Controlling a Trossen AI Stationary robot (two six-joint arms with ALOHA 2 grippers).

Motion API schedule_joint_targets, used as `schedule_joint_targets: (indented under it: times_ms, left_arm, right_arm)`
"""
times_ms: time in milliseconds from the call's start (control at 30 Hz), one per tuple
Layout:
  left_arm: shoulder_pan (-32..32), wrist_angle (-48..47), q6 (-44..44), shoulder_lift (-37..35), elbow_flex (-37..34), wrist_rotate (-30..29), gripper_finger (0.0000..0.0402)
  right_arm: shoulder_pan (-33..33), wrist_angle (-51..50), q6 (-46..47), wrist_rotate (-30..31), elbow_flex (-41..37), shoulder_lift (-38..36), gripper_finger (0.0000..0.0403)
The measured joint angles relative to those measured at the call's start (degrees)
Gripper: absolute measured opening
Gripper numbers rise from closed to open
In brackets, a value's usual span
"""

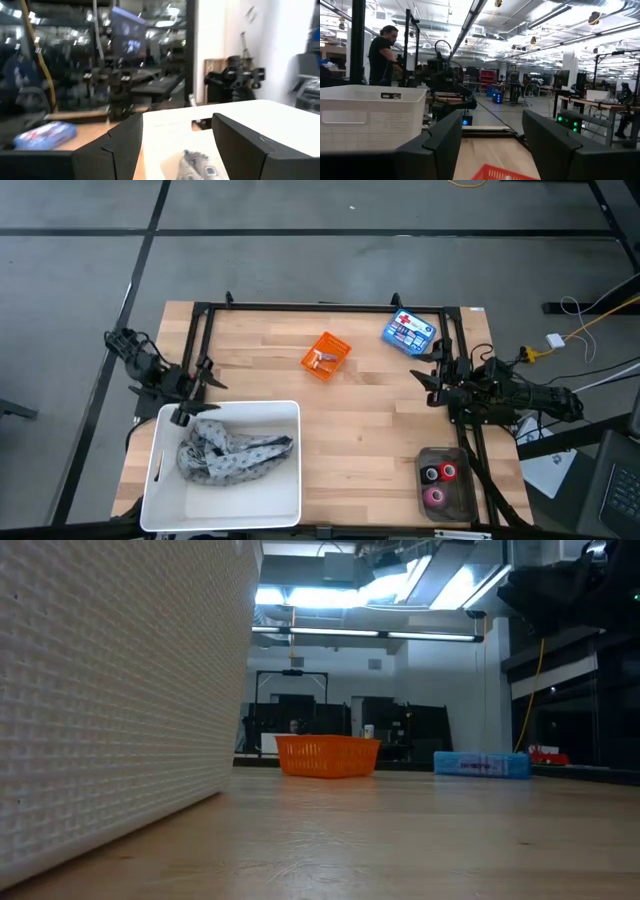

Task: Pick & place medical supplies in basket/bin
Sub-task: Return to Home Position

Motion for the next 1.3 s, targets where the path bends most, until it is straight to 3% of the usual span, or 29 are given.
schedule_joint_targets:
  times_ms: [167, 300, 400, 600, 767, 900, 1033, 1300]
  left_arm:
    - [0.0, 14.9, 5.3, -0.2, -9.6, 2.9, 0.0235]
    - [0.0, 12.1, 4.4, -0.5, -9.5, 2.3, 0.0234]
    - [0.0, 9.0, 3.4, -0.5, -9.5, 5.3, 0.0232]
    - [0.0, 4.2, 4.2, -0.6, -9.4, 18.0, 0.0235]
    - [0.0, 1.8, 0.5, -1.5, -9.3, 15.9, 0.0233]
    - [0.0, 5.3, 3.8, -1.5, -9.7, 18.7, 0.0235]
    - [0.0, 10.4, 7.9, -1.5, -9.8, 12.5, 0.0234]
    - [0.0, 18.7, 16.1, -1.5, -10.0, -15.7, 0.0235]
  right_arm:
    - [0.0, -0.1, 0.0, -1.5, 0.0, 0.0, 0.0209]
    - [0.0, -0.1, -0.1, -1.5, 0.0, 0.0, 0.0209]
    - [0.0, -0.3, -0.8, -1.5, 0.0, 0.0, 0.0209]
    - [0.0, -3.5, -1.5, -2.6, 0.0, 0.0, 0.0209]
    - [0.0, -5.0, -1.0, -6.0, 0.0, 0.0, 0.0209]
    - [0.0, -5.0, -0.4, -6.0, 0.0, 0.0, 0.0209]
    - [0.0, -4.5, 0.0, -5.3, 0.0, 0.0, 0.0209]
    - [0.0, -4.6, 1.2, -5.5, 0.0, 0.0, 0.0209]
